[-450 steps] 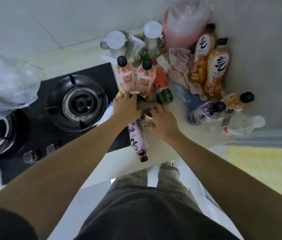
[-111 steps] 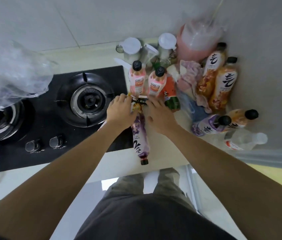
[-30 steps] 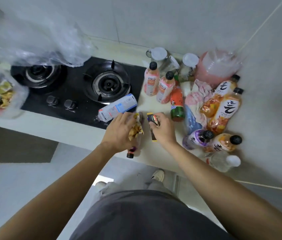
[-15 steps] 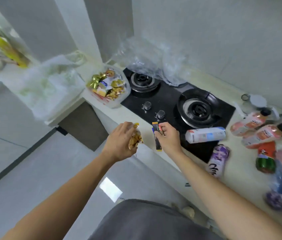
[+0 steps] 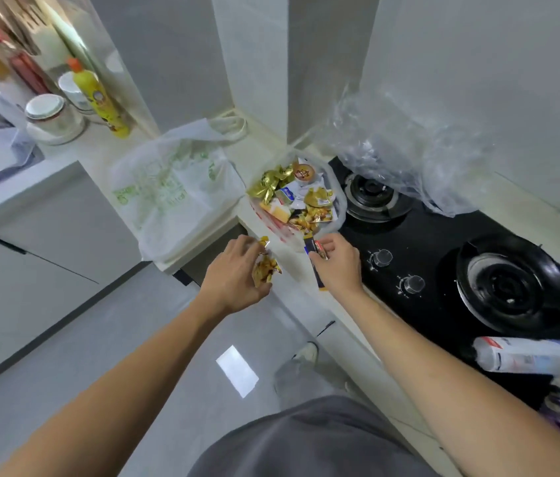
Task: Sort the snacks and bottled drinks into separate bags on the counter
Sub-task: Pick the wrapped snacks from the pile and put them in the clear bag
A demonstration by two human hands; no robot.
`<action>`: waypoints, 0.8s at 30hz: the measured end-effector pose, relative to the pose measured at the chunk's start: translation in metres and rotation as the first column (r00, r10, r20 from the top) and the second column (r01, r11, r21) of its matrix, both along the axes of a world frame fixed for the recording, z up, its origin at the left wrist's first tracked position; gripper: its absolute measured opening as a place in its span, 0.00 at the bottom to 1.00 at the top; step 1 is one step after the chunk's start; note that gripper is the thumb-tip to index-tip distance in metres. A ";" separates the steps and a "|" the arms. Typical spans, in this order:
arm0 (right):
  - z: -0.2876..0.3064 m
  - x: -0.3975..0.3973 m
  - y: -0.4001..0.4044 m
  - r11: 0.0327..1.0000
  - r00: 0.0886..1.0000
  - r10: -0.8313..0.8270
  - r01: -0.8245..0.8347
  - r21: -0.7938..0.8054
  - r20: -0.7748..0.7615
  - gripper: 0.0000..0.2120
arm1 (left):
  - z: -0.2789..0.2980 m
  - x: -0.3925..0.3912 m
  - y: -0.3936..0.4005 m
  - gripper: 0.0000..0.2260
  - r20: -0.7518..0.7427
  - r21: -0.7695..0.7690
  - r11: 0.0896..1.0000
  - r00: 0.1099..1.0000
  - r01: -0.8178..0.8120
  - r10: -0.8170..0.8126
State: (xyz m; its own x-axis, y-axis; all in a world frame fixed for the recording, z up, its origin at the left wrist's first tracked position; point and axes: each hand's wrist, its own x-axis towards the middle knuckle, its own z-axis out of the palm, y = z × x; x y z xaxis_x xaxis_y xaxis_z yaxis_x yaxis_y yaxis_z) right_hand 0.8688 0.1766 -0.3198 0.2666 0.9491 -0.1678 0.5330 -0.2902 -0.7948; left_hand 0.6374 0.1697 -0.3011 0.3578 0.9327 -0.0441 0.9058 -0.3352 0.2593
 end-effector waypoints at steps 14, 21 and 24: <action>-0.024 -0.004 0.175 0.965 0.963 -0.217 0.236 -0.114 0.161 0.11 | -0.015 0.023 0.216 0.32 -0.046 -0.194 0.974 0.991 0.116 -0.127; -0.034 -0.020 0.205 0.903 0.893 -0.381 0.415 -0.110 0.237 0.11 | -0.046 0.042 0.291 0.31 -0.026 -0.183 0.921 0.934 0.345 -0.355; -0.037 -0.029 0.211 0.878 0.862 -0.453 0.476 -0.055 0.228 0.12 | -0.055 0.041 0.310 0.34 -0.008 -0.198 0.882 0.899 0.427 -0.437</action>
